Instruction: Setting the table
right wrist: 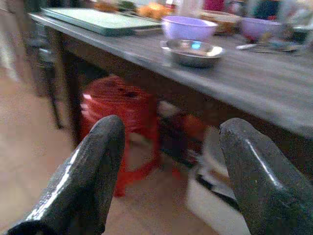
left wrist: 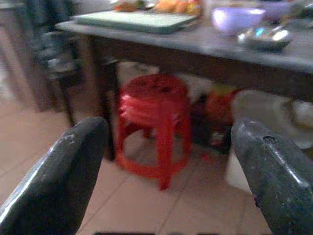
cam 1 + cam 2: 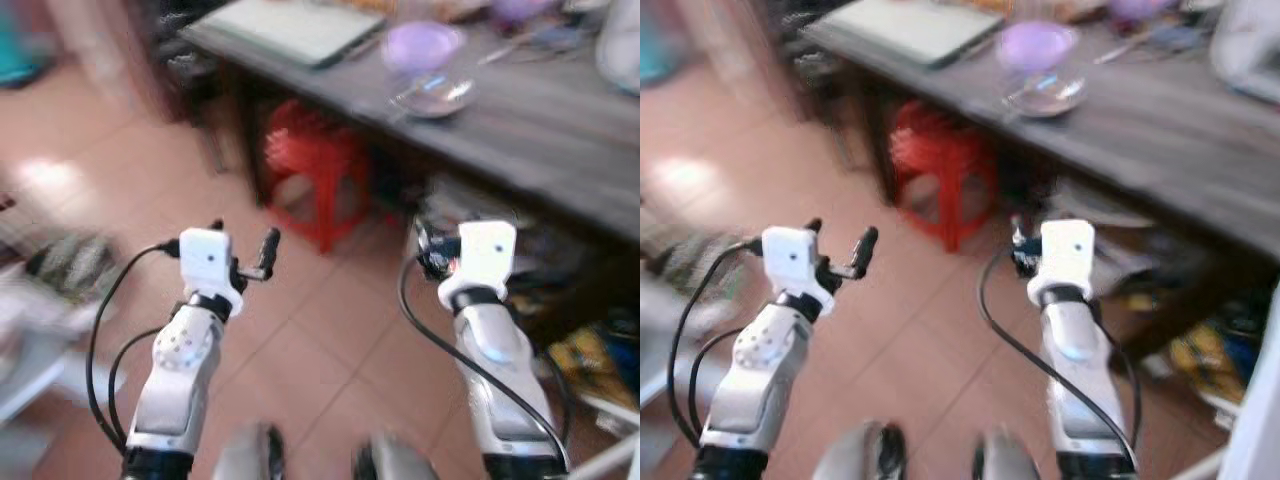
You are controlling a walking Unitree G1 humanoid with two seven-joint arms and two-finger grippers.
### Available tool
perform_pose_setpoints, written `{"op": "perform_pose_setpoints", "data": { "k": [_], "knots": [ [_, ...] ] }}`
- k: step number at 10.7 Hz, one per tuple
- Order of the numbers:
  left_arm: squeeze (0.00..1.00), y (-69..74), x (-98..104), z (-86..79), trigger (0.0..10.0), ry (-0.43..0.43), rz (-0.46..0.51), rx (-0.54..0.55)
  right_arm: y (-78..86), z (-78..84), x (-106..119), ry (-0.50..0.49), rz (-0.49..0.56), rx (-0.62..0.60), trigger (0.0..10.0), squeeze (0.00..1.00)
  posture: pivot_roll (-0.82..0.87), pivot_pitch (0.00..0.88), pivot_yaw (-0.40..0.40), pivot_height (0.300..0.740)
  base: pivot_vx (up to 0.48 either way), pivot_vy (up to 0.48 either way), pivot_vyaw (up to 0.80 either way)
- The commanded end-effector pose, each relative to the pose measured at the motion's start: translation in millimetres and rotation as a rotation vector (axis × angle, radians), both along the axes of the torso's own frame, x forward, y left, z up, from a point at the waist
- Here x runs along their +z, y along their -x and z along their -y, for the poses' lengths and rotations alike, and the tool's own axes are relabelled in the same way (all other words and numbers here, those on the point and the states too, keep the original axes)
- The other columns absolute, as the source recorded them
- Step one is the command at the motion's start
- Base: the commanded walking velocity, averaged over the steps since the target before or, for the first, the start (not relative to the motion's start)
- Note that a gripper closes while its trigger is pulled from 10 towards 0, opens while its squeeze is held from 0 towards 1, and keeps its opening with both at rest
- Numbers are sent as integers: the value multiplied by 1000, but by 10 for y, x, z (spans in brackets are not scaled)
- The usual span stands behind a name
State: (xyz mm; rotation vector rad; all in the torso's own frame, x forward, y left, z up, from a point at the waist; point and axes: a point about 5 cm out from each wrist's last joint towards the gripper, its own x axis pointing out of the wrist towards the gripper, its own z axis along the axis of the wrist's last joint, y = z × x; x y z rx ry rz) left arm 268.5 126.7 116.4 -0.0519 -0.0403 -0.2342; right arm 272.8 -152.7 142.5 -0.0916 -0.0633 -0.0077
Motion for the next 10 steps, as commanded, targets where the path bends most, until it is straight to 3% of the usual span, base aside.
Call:
{"op": "perform_pose_setpoints", "data": {
  "k": [1, 4, 6, 10],
  "knots": [
    [0, 3, 29, 38, 10000, -1, 6, -18, 34, 79, -61, -1, -39, -16, 10000, 0, -73, 156, 41, 740, -289, 0, 0],
    [0, 22, 8, 44, 10000, -4, -6, -20, 84, 106, -47, -2, -23, 5, 10000, 0, -74, 161, 40, 740, -289, 0, 0],
    [0, 19, 25, 41, 10000, 10, 4, -20, 63, 130, -55, -8, -36, -19, 10000, 0, -74, 166, 39, 740, 0, 0, -800],
    [0, 15, 104, 80, 10000, 55, 31, -65, 24, 161, 88, 65, 41, -44, 10000, 0, -77, 170, 35, 740, 0, 0, -800]
  ]
}}
